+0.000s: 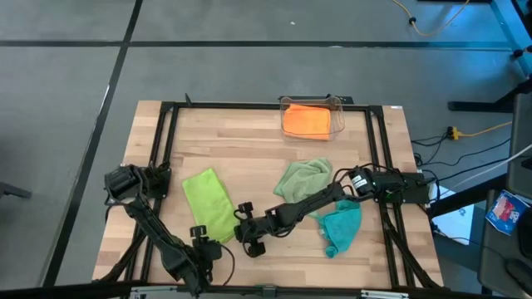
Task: Fold microfiber towels
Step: Fold the light green microfiber towel
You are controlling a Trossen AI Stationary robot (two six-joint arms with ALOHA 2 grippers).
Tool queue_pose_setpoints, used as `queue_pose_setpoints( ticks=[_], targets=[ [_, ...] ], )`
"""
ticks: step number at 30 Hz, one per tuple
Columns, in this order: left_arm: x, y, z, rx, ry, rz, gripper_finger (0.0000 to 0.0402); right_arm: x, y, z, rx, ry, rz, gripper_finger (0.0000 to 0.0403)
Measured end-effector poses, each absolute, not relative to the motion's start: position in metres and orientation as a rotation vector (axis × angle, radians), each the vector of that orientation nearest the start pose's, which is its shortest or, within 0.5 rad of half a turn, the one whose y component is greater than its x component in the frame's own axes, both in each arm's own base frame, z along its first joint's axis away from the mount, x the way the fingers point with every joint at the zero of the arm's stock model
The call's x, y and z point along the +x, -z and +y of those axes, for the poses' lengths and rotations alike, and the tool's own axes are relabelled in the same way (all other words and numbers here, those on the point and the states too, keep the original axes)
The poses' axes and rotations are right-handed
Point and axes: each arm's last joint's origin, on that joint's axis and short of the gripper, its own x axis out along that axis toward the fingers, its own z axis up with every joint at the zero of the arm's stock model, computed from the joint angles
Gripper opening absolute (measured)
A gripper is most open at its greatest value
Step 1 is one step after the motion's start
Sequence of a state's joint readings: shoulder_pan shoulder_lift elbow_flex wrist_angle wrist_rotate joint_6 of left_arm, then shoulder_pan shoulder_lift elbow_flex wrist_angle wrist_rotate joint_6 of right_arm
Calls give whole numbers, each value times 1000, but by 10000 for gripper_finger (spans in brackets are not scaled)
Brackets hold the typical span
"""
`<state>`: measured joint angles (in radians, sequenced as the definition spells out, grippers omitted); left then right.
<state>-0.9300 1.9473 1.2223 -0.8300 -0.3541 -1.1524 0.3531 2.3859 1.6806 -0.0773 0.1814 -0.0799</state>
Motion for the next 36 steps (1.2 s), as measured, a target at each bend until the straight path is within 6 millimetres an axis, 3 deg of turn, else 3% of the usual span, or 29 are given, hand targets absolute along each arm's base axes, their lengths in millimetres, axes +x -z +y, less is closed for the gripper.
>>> queue_pose_setpoints(
  ticks=[8, 17, 25, 36],
  targets=[
    [215, -157, -272, 41, -332, 1225, 163, 476, -104, 170, -280, -206, 752, 10],
    [219, -145, -278, -32, -255, 1209, 163, 476, -104, 170, -275, -216, 756, 11],
    [211, -139, -268, 13, -333, 1251, 163, 476, -104, 170, -275, -217, 758, 11],
    [212, -124, -266, -51, -336, 1242, 161, 476, -104, 171, -258, -210, 759, 11]
  ],
)
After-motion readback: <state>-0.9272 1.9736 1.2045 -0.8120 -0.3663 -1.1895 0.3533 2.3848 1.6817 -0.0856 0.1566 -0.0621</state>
